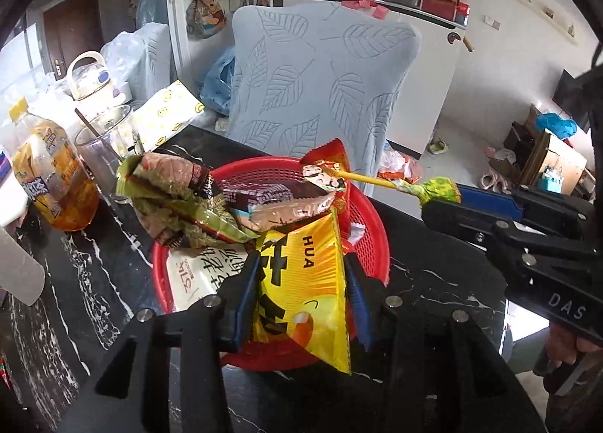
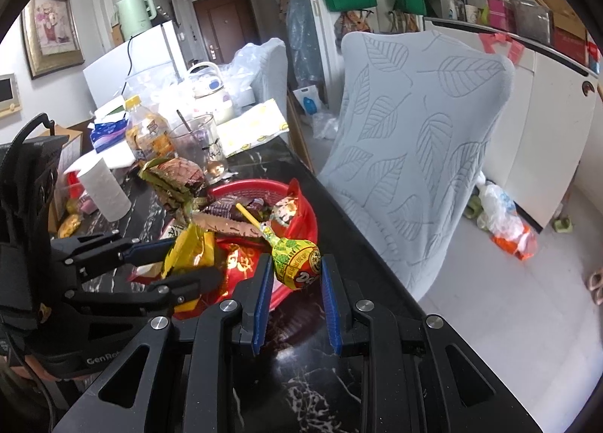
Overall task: Organize snacks
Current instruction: 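Lower the yellow bag and lollipop into the basket and open both tools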
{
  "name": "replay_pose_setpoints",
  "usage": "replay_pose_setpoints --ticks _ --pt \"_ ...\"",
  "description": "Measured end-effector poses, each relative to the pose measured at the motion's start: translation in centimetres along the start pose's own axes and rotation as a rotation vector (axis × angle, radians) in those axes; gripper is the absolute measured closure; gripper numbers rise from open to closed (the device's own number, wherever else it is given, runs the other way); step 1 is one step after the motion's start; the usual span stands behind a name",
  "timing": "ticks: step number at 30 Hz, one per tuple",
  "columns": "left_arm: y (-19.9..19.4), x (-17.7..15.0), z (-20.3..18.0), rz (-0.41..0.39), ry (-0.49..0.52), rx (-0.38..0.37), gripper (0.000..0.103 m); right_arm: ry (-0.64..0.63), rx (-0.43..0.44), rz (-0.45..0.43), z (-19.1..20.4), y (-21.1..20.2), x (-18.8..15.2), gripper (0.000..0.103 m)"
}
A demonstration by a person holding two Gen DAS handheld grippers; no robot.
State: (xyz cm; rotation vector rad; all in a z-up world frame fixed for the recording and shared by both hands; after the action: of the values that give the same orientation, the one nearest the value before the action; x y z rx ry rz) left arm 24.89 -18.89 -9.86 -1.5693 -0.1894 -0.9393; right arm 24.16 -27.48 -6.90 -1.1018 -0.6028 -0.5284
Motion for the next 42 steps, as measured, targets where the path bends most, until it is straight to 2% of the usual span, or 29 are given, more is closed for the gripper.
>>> replay_pose_setpoints --ticks 6,7,8,10,11,17,23,27,32,36,38,40,42 --pt "0.4 0.1 -0.2 -0.002 -0.009 -0.022 0.060 0.014 0.006 0.008 -0.2 0.2 -0.1 0.078" --pt "0.3 0.1 -0.2 -0.012 -0.020 -0.038 0.056 0.016 0.008 0.009 -0.2 0.2 -0.1 0.078" --pt "0.4 0.1 -0.1 -0.013 -0.029 -0.045 0.035 0.018 0.008 0.010 -0.2 0.2 -0.1 0.078" --pt "0.2 0.3 0.1 -0.030 -0.047 -0.045 0.007 0.021 0.010 0.012 -0.3 0.2 -0.1 0.078" --pt "0.0 0.3 0.2 -0.036 -0.050 -0.036 0.005 0.022 0.012 0.013 -0.3 0.2 -0.1 0.078" --pt "-0.1 0.5 0.7 -0.028 -0.055 -0.015 0.005 0.029 0.008 0.006 -0.5 0.1 -0.1 0.078" --pt "-2.1 0.9 0.8 -0.065 -0.027 0.026 0.005 0.031 0.014 0.003 -0.3 0.0 0.1 0.078" --pt "-3.8 1.0 1.5 -0.096 -0.040 0.068 0.005 0.025 0.042 -0.004 0.4 -0.1 0.4 0.078" --pt "-4.5 0.0 3.3 -0.087 -0.101 0.086 0.005 0.034 0.092 0.021 1.4 1.4 0.2 0.078" --pt "-4.5 -0.4 3.9 -0.083 -0.110 0.099 0.005 0.051 0.134 0.047 2.0 3.0 -0.1 0.077" --pt "-4.5 -0.3 4.0 -0.086 -0.106 0.106 0.005 0.055 0.137 0.062 2.1 3.7 -0.2 0.068" --pt "-4.5 -0.2 3.9 -0.089 -0.098 0.111 0.005 0.063 0.134 0.074 1.9 4.1 -0.4 0.054" --pt "-4.6 -0.2 3.7 -0.093 -0.087 0.116 0.005 0.071 0.133 0.083 1.6 4.5 -0.6 0.051"
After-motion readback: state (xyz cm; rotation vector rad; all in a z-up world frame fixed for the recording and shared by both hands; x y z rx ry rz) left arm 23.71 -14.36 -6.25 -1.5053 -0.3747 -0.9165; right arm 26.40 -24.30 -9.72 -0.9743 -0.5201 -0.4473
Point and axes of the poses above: each gripper's, at about its wrist camera, not at the fingertips, and y roughly the way its jaws point, z to its left, x to its top, the point moved 10 cm from there along y, roughly the way its jaws point, and after that the axes turned 11 degrees about y, right-handed, at the moved point
